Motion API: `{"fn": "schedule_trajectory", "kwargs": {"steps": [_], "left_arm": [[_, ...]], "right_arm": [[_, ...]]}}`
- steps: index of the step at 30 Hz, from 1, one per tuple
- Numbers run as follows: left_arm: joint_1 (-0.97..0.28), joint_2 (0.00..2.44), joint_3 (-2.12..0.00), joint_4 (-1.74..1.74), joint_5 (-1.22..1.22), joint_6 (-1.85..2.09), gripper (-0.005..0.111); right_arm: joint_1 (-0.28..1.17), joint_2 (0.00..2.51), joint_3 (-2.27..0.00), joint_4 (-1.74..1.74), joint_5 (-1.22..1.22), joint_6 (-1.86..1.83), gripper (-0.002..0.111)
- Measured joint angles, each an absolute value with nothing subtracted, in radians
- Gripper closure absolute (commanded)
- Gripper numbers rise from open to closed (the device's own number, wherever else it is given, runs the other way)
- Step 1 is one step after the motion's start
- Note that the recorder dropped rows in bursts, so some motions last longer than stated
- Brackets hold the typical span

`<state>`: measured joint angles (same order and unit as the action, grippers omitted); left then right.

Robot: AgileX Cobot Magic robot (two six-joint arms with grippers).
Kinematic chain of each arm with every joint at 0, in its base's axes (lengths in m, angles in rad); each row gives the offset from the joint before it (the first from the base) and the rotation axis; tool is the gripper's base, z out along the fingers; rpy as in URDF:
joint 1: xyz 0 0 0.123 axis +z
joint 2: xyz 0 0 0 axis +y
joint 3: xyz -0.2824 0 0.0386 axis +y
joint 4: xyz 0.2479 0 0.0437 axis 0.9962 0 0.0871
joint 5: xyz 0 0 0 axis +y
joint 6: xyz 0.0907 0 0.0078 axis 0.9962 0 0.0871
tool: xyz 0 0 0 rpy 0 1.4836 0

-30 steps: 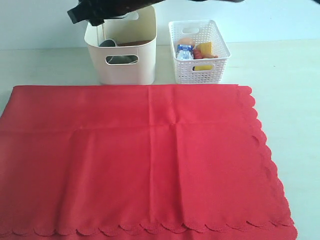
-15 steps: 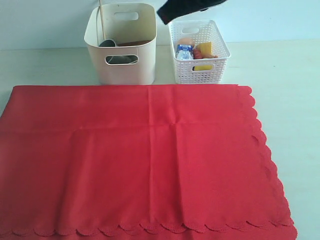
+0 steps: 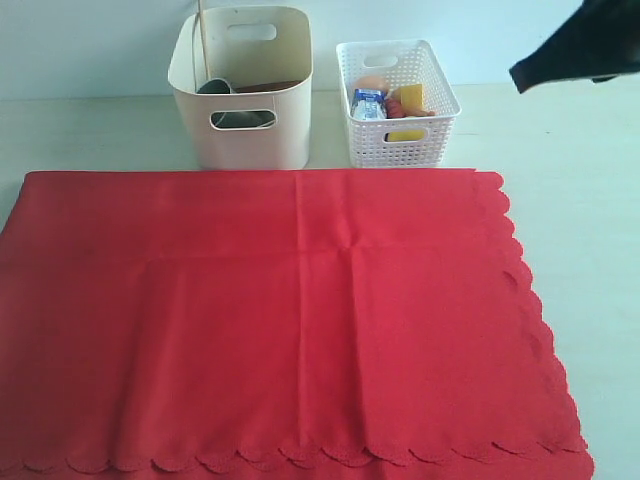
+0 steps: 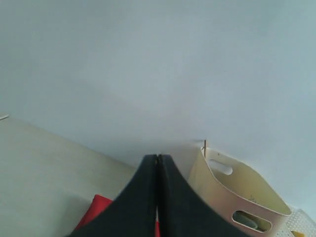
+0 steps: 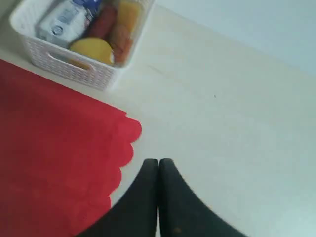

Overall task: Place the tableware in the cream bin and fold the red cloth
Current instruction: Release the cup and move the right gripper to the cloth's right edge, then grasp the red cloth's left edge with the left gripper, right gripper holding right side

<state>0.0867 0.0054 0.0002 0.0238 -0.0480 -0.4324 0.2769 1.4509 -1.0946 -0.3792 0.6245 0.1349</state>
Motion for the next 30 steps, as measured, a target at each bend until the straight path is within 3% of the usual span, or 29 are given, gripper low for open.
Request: {"fn": "schedule_trajectory", "kwargs": {"steps": [5,14,16,24,26,30], "left_arm": [[0.087,0.08,0.0,0.024,-0.061,-0.404,0.107],[0.087,0.455,-0.031,0.026,-0.157,-0.321,0.106],[0.087,0.555,-0.031,0.031,-0.206,-0.307,0.099],[0.087,0.911,-0.052,0.044,-0.4,-0.296,0.035],[0.087,0.993,-0.075,0.046,-0.412,-0.293,0.025],[0.087,1.181,-0.153,0.046,-0.425,-0.268,0.018]], "right_arm": [[0.215,1.512,-1.052,-0.279,0.592,0.134,0.108],[0.213,1.699,-1.048,0.011,0.555,-0.045,0.108],[0.213,1.742,-1.048,0.093,0.547,-0.107,0.108],[0.213,1.838,-1.044,0.393,0.508,-0.382,0.108],[0.213,1.846,-1.044,0.452,0.5,-0.433,0.108],[0.213,1.854,-1.044,0.523,0.491,-0.497,0.108]]}}
